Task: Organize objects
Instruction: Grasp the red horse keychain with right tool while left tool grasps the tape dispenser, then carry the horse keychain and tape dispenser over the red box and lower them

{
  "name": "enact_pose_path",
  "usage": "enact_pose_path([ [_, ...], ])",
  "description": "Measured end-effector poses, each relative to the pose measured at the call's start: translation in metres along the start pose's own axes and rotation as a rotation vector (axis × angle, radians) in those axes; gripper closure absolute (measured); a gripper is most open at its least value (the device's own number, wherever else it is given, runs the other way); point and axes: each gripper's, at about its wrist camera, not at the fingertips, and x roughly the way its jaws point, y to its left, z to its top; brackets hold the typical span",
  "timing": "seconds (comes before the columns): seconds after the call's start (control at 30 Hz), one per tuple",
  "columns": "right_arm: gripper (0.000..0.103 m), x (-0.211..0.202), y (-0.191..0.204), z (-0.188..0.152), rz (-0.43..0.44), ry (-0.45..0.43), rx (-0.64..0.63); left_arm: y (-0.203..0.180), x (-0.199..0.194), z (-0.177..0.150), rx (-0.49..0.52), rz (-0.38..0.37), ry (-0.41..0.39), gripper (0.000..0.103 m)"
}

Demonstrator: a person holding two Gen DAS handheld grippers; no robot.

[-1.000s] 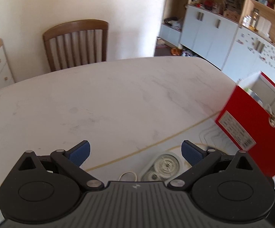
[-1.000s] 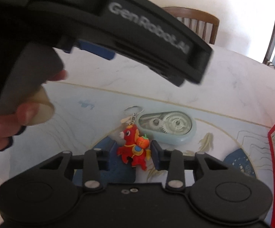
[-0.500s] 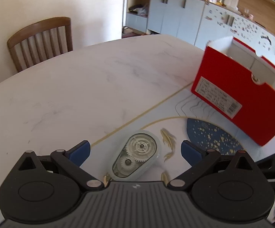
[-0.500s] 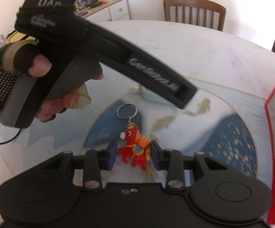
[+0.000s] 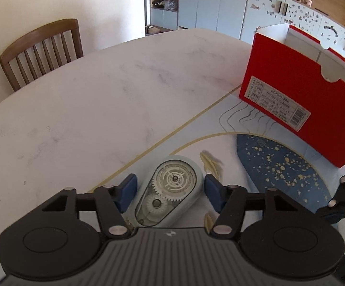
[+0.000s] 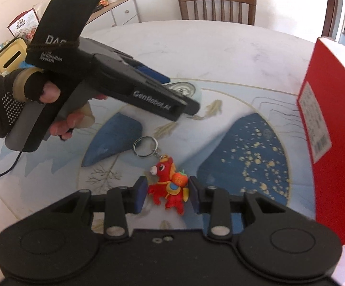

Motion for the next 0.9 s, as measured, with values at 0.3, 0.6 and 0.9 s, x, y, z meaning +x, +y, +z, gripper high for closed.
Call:
enact_pose_path([
  [0.3,0.068,-0.026,-0.023,-0.005,-0.036,-0.019,0.038,-0.005,-0.006,-0.002,-0.064,0.048,-0.009,0.049],
  [0.6,0.068,-0.052,-0.036,-0.011,-0.048,-0.056,0.104,-0.022,-0.027,-0.011,-0.112,0.078,0.021,0.05],
  [0.9,0.068,-0.095,-0.048,-0.017,-0.068,-0.12,0.137,-0.051,-0.069,-0.012,-0.122,0.131,0.035,0.05],
])
